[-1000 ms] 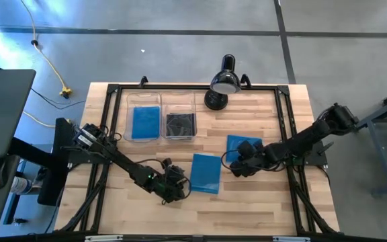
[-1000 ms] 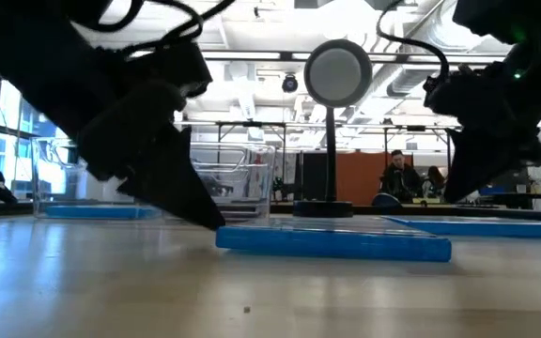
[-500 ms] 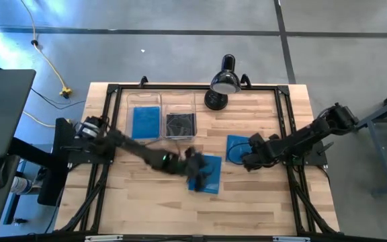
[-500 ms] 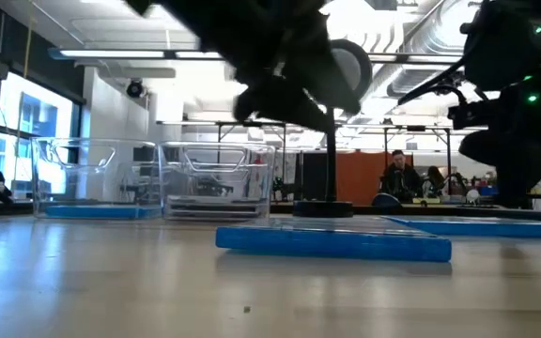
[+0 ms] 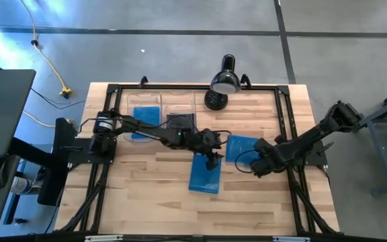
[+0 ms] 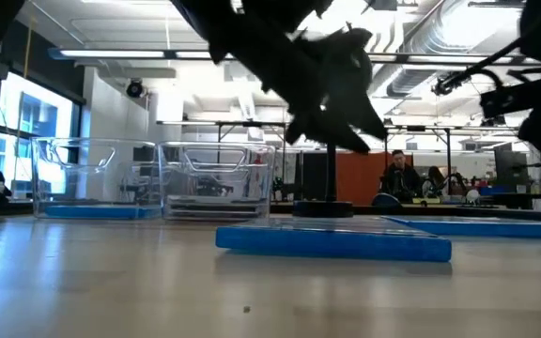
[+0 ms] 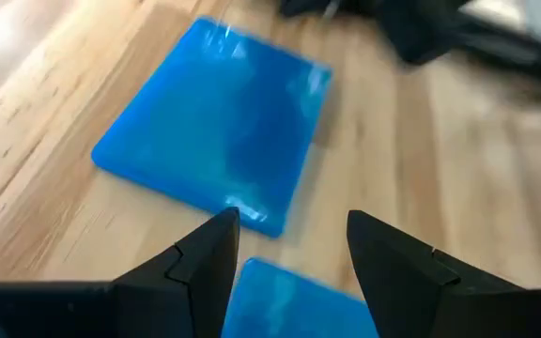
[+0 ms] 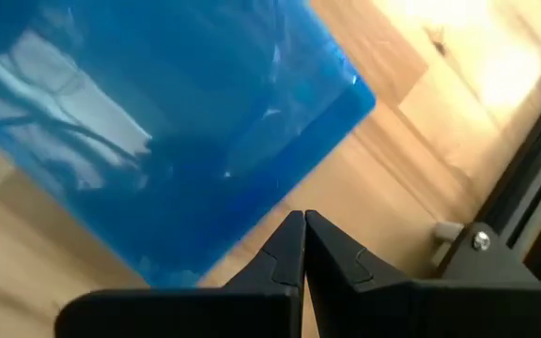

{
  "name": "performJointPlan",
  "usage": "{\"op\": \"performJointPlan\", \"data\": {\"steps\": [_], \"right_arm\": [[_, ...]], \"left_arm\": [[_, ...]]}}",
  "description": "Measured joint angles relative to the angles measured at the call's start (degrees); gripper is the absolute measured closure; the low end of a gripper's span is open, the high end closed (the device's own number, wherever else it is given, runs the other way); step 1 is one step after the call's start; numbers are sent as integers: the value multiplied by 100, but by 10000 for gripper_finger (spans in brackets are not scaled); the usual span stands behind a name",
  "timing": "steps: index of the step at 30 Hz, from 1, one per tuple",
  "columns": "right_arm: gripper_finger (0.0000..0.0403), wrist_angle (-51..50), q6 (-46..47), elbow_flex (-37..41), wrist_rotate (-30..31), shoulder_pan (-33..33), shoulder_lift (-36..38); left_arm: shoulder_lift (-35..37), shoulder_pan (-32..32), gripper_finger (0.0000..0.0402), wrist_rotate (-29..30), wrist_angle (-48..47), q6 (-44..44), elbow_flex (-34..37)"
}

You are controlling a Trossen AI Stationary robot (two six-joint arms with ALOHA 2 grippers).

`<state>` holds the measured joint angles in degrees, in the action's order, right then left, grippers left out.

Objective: Pick & place jewel cases by type
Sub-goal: Put the top blue CD case into the left transparent bin

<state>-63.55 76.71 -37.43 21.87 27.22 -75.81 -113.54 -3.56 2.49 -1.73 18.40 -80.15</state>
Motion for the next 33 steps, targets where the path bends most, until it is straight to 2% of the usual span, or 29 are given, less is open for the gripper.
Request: {"op": "performJointPlan", "data": {"steps": [10,17,23,27,33], "right_arm": [[403,-51,-447,41,-450,459,9],[403,651,-424,513,-620,479,9],[403,1350,-220,936,-574,605,20],[402,1770,-369,1149,-477,639,41],[402,1810,-509,977,-362,635,6]], "left_arm": [[-819,185,205,129,-163,-338,-486],[-1178,170,205,396,-279,197,-802],[-1211,174,205,882,-543,540,-878],[-1211,174,205,906,-532,660,-901],[-1212,174,205,909,-582,819,-917]]}}
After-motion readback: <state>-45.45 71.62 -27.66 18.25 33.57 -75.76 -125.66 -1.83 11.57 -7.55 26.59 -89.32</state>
